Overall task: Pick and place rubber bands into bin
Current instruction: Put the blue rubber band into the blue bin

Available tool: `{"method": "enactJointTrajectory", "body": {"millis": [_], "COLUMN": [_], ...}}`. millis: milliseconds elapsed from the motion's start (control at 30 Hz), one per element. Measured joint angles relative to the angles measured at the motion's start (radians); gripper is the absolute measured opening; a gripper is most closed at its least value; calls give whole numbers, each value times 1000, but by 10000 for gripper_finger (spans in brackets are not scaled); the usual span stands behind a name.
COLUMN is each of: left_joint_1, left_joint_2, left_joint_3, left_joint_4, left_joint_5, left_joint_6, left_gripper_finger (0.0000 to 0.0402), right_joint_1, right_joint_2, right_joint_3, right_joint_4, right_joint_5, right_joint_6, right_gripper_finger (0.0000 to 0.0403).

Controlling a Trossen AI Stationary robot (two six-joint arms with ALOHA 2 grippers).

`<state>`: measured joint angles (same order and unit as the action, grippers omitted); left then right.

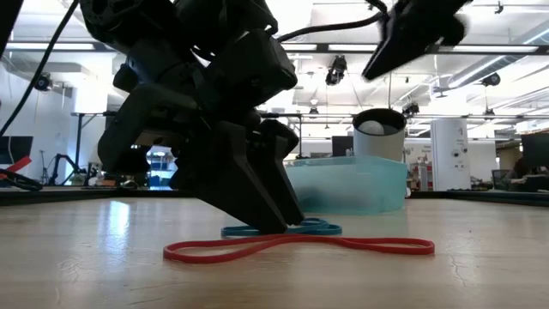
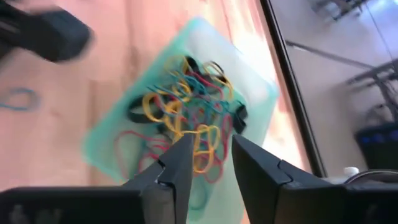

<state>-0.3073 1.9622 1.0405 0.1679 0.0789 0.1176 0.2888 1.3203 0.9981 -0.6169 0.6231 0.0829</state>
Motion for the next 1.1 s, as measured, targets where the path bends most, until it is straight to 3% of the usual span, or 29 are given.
{"method": "enactJointTrajectory", "body": {"millis": [233,467,833,1100], "left_joint_1": [10,12,12,9], "left_joint_2": [-5,-5,-4,-8], "left_joint_3": [1,0,-1,-2], "left_joint_4": [-70,-73,-101,-100], "left_joint_5": [73,77,83,72], "left_joint_6": [-139,-154,-79,-25], "left_gripper_finger": [148,141,11,2], "right_joint_1": [188,381,600,668], "right_joint_2": [-101,-89,22,70], "right_joint_3": [-1,-2,-5,12], "right_joint_4": [-23,-20,-21,-21], "right_joint_5": [1,68,297,372], "right_joint_6": [116,170,265,249], "right_gripper_finger": [89,79,79,72]}}
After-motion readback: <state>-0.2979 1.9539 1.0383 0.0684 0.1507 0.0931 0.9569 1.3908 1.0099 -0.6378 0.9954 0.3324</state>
